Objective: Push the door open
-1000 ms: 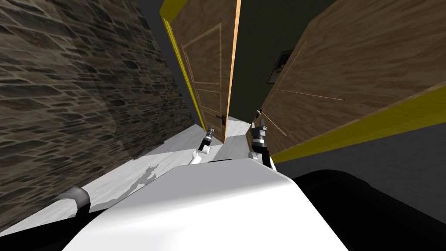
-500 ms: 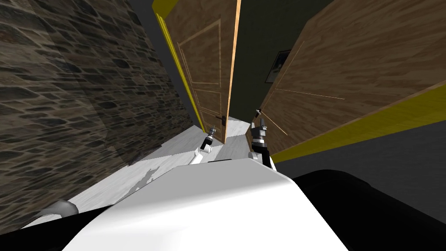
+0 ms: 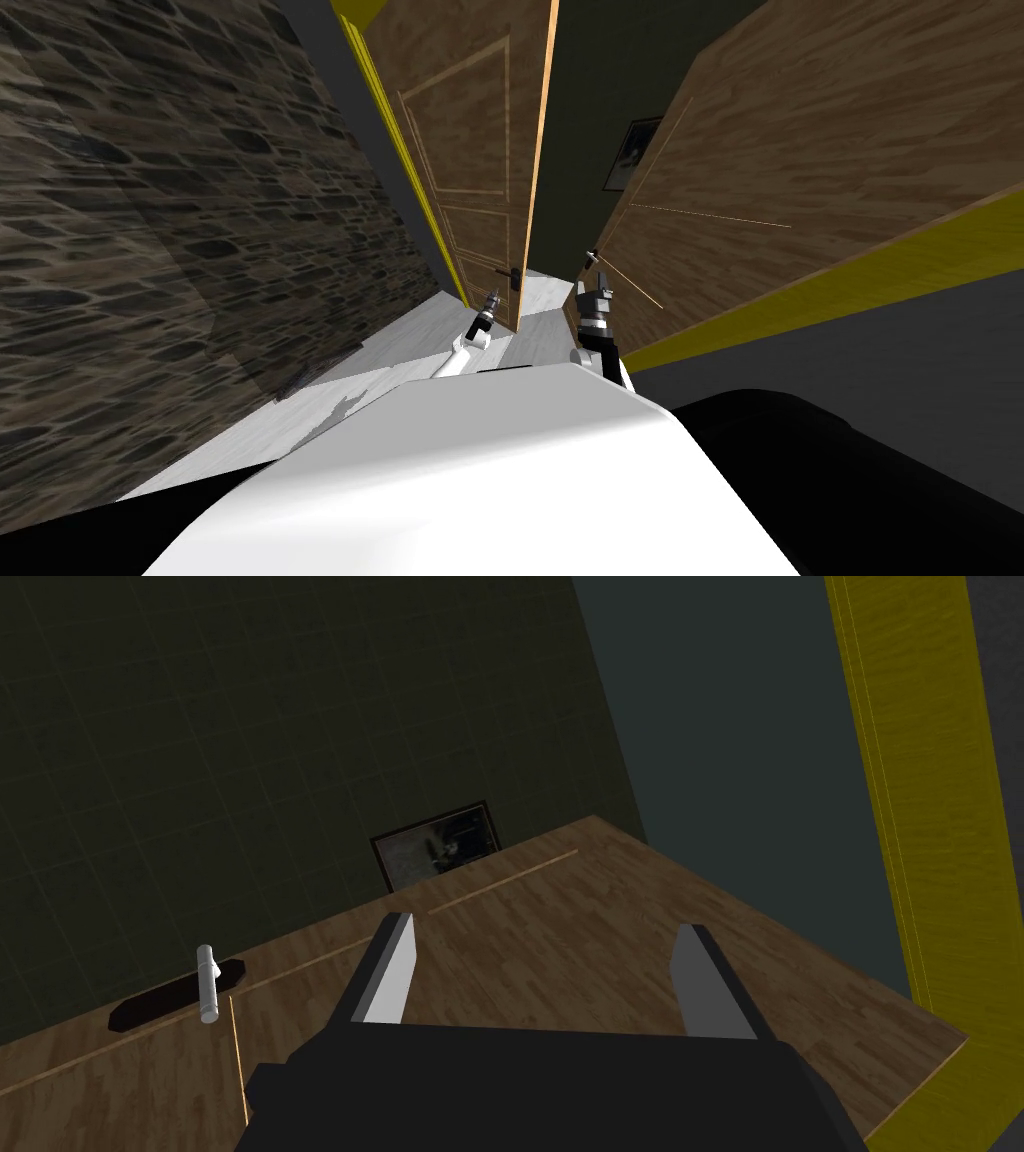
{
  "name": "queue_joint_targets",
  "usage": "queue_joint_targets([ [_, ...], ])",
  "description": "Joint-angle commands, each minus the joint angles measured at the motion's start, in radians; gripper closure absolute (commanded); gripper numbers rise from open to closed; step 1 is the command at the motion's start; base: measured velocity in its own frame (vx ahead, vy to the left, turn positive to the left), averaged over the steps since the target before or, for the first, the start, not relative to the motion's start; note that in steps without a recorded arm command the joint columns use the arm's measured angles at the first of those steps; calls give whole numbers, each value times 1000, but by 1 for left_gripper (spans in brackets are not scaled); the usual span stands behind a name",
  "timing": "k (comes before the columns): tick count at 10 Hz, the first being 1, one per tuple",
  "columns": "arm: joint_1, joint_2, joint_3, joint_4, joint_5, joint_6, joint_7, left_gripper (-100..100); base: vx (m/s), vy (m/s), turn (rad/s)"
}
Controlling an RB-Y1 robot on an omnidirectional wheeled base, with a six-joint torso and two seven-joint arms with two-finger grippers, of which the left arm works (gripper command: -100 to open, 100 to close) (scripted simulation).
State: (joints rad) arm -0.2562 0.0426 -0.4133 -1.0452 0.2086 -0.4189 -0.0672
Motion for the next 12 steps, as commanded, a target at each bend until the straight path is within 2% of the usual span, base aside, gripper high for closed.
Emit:
queue_joint_targets([
  [1, -32, -10, -17, 43, 11, 5, 3, -100, 119, 140, -98],
  [3, -66, -21, -35, 91, 22, 6, 6, -100, 86, 130, -109],
  [6, -95, -32, -50, 134, 32, 6, 8, -100, 65, 93, -67],
  [10, -161, -64, -85, 229, 54, 7, 14, -100, 108, 126, -97],
  [11, -172, -70, -91, 243, 57, 7, 15, -100, 132, 160, -102],
  [12, -169, -66, -87, 241, 55, -1, 17, -100, 56, 79, -25],
])
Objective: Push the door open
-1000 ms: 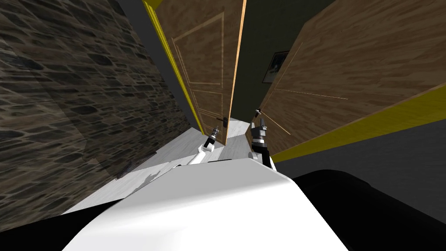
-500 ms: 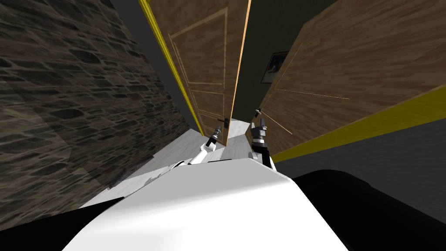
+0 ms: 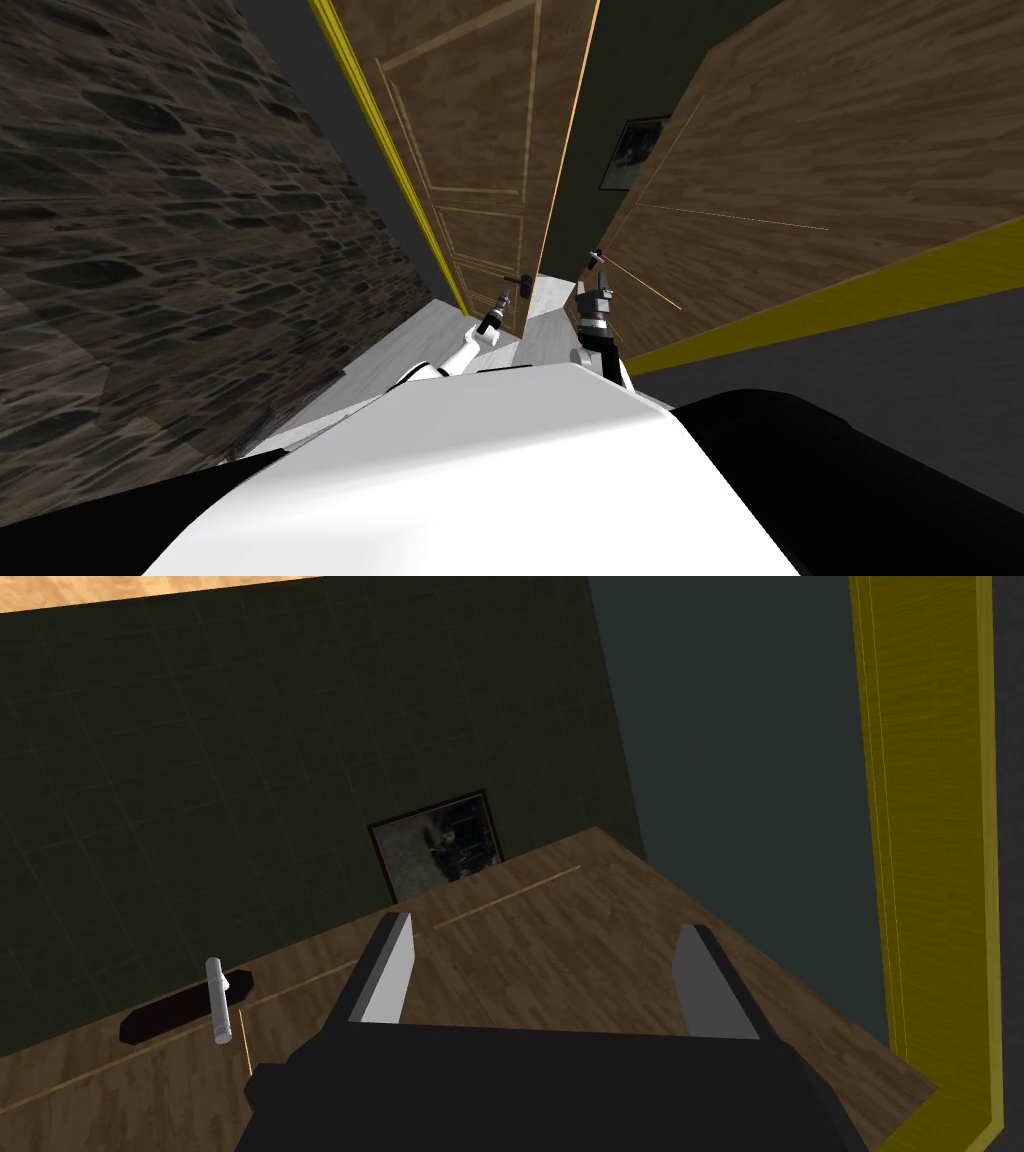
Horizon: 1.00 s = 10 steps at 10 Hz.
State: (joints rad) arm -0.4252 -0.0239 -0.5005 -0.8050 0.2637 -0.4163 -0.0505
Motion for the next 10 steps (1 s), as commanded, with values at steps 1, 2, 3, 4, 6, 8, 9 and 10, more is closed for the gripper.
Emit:
queue_joint_targets([
  [1, -1, 30, 4, 3, 0, -1, 0, -100, 117, -44, -28],
  [2, -2, 41, 7, 5, 0, -2, 0, -100, 172, -102, -26],
  [3, -2, 48, 10, 7, 0, -2, -1, -100, 203, -118, -28],
  [4, -3, 50, 13, 10, -1, -3, -1, -100, 212, -95, -29],
  [6, -5, 37, 19, 14, -1, -4, -1, -100, 209, -101, -30],
  [8, -6, -1, 24, 18, -1, -6, -1, -100, 191, -104, -23],
  [9, -9, 8, 24, 20, -1, -6, -1, -100, 76, -45, 10],
  [10, -9, 8, 24, 20, -1, -6, -1, 100, -16, 7, 1],
])
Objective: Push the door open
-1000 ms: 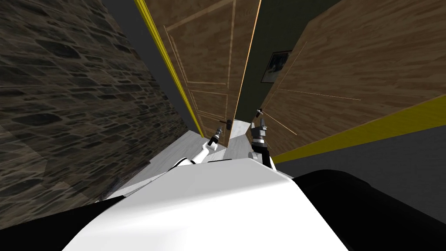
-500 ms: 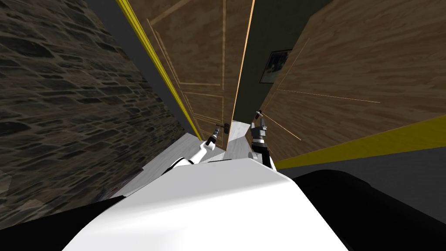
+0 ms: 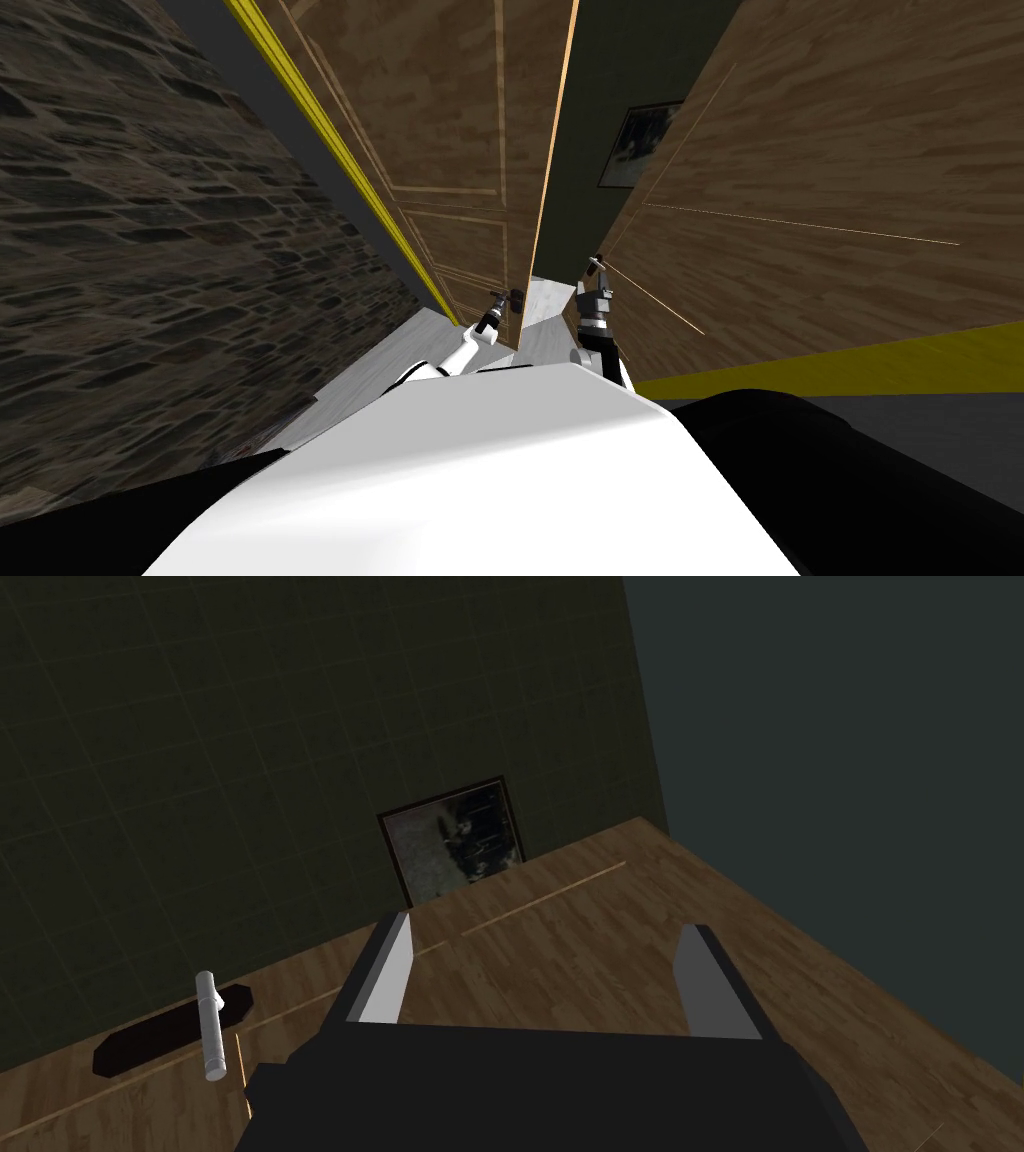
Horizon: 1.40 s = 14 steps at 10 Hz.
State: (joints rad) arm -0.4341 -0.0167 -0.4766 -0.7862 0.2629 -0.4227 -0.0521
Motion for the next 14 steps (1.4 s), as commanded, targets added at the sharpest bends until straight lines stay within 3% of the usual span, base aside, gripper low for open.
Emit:
queue_joint_targets([
  [1, 0, 1, 0, 1, 0, 1, 0, 100, -31, 18, -16],
  [5, 0, 1, 0, 1, 0, 1, 0, 100, -6, 5, -2],
  [6, -1, 15, 14, 5, 2, 1, -3, 100, 50, -77, 21],
  [8, -1, 19, 19, 6, 2, 1, -4, 100, 73, -116, 49],
  [14, -6, 59, 83, 20, 10, -2, -20, 100, 127, -150, 48],
])
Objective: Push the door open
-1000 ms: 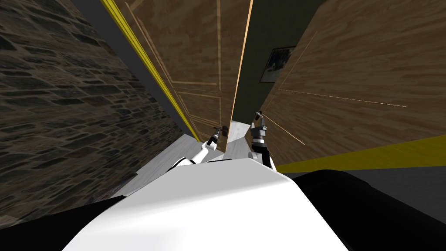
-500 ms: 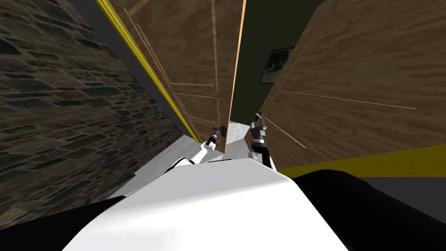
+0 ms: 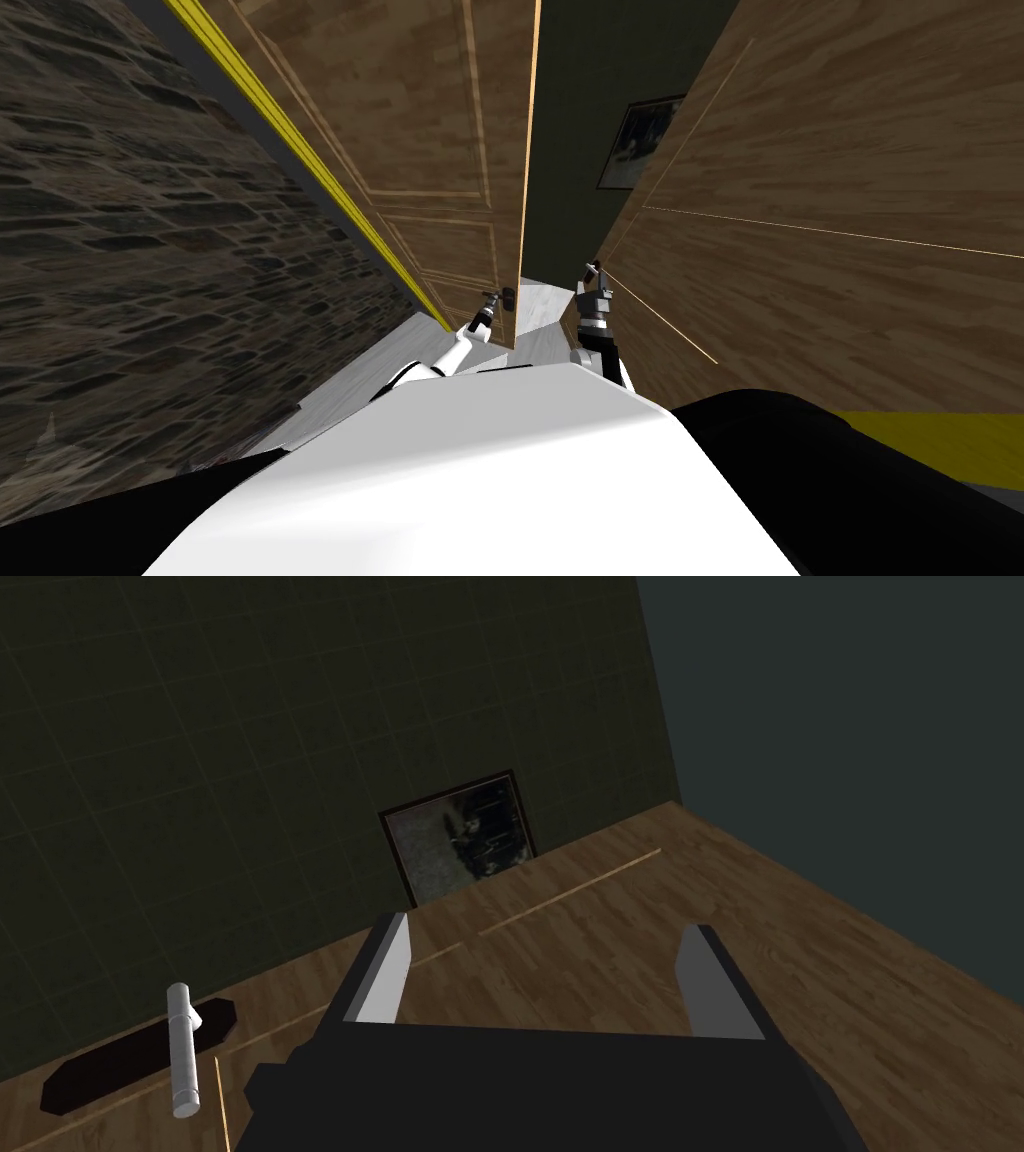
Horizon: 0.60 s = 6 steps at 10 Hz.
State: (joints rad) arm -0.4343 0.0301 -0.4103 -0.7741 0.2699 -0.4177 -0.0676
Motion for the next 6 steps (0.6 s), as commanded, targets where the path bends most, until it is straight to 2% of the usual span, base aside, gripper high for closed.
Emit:
queue_joint_targets([
  [1, -8, 19, 33, 11, 4, -8, -8, 100, 127, -173, 83],
  [2, -8, 19, 33, 11, 4, -8, -8, 100, 95, -107, 43],
  [3, -9, 25, 50, 14, 6, -9, -12, 100, 106, -96, 48],
  [6, -13, 35, 94, 24, 11, -11, -23, 100, 145, -177, 88],
])
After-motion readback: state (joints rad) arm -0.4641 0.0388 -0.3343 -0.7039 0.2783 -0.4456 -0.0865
